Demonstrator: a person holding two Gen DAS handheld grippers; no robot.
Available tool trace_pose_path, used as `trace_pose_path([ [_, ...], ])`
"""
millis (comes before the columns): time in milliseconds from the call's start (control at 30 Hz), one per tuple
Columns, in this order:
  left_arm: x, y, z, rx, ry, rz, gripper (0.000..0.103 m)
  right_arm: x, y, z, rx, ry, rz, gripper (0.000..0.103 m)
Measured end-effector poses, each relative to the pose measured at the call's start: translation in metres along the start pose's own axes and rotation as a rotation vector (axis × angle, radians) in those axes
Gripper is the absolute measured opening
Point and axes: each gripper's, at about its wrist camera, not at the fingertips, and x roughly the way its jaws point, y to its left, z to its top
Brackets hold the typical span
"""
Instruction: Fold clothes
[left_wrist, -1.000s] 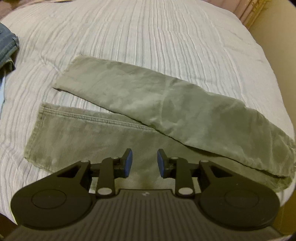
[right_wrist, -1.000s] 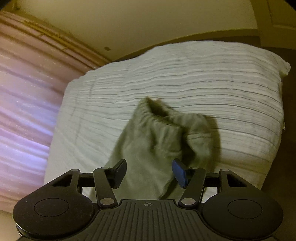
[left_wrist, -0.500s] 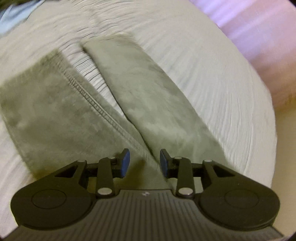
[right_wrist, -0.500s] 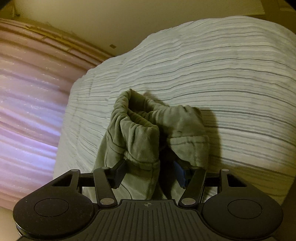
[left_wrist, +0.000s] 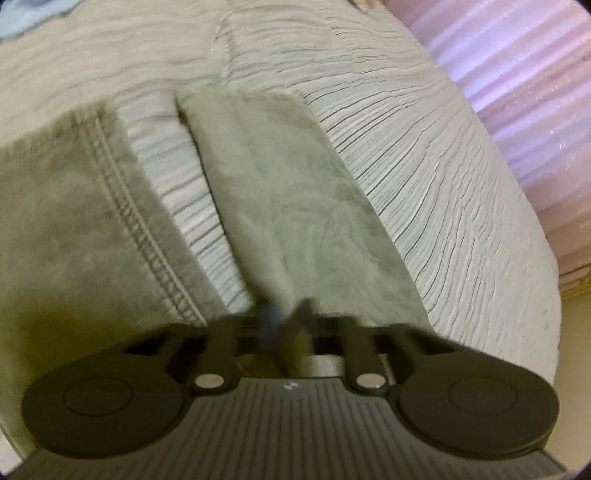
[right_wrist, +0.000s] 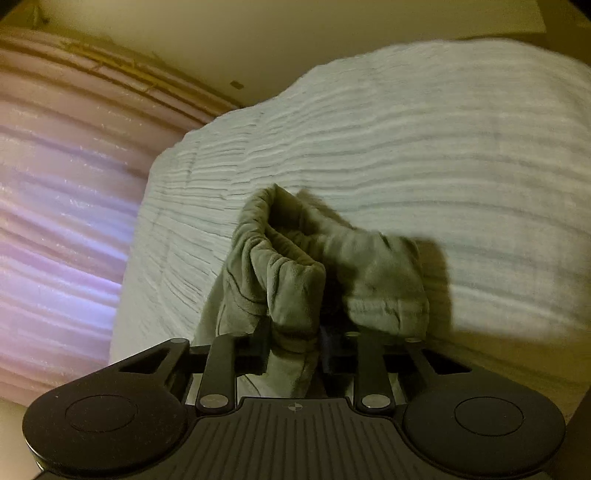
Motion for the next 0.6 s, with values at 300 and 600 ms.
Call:
trace_pose_path([
  [300,-0.137,-0.009,-0.030,0.375,-0.261,-0.104,0.004,-0.042,-0.006,0.022,-0.071,-0.008,0.022,0.023],
  [600,-0.102,0.050,-0.088,0.287,-0.120,0.123,0.004,-0.047,-0.022,0.008,-0.085,0.033,-0.037,0.023],
])
